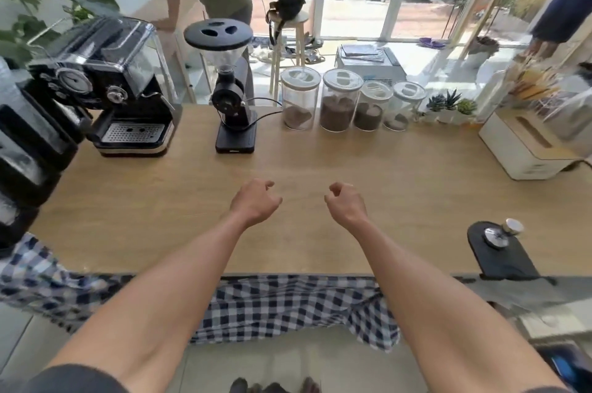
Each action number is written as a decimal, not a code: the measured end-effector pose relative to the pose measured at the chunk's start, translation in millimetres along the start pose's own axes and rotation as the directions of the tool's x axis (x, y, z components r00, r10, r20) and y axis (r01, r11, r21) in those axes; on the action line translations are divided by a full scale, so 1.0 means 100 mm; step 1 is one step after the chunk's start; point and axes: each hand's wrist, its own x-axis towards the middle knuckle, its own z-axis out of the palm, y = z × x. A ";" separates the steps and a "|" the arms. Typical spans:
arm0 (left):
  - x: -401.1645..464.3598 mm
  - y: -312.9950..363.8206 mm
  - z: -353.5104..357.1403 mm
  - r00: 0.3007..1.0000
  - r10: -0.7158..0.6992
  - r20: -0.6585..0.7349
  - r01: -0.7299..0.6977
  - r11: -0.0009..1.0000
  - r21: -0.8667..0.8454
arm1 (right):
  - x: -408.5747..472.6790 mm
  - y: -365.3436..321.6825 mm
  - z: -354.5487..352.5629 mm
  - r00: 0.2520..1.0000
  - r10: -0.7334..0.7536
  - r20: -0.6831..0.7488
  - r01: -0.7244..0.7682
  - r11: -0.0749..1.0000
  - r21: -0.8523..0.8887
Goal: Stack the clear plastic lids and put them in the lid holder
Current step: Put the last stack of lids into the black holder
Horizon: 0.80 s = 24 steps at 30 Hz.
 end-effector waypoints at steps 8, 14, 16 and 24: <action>0.01 -0.02 0.46 0.999 -0.022 0.047 0.020 0.999 0.038 | 0.05 0.29 0.07 0.998 -0.010 0.068 0.018 0.994 -0.107; 0.06 -0.17 0.71 0.999 0.042 0.018 -0.045 0.979 0.198 | 0.08 0.49 0.21 0.988 -0.126 0.090 0.146 0.951 -0.274; 0.08 -0.24 0.79 0.998 0.063 0.010 -0.063 0.968 0.241 | 0.10 0.58 0.27 0.981 -0.161 0.111 0.191 0.912 -0.363; 0.15 -0.53 1.11 0.989 0.142 -0.047 -0.116 0.926 0.359 | 0.14 0.89 0.52 0.958 -0.260 0.117 0.281 0.791 -0.543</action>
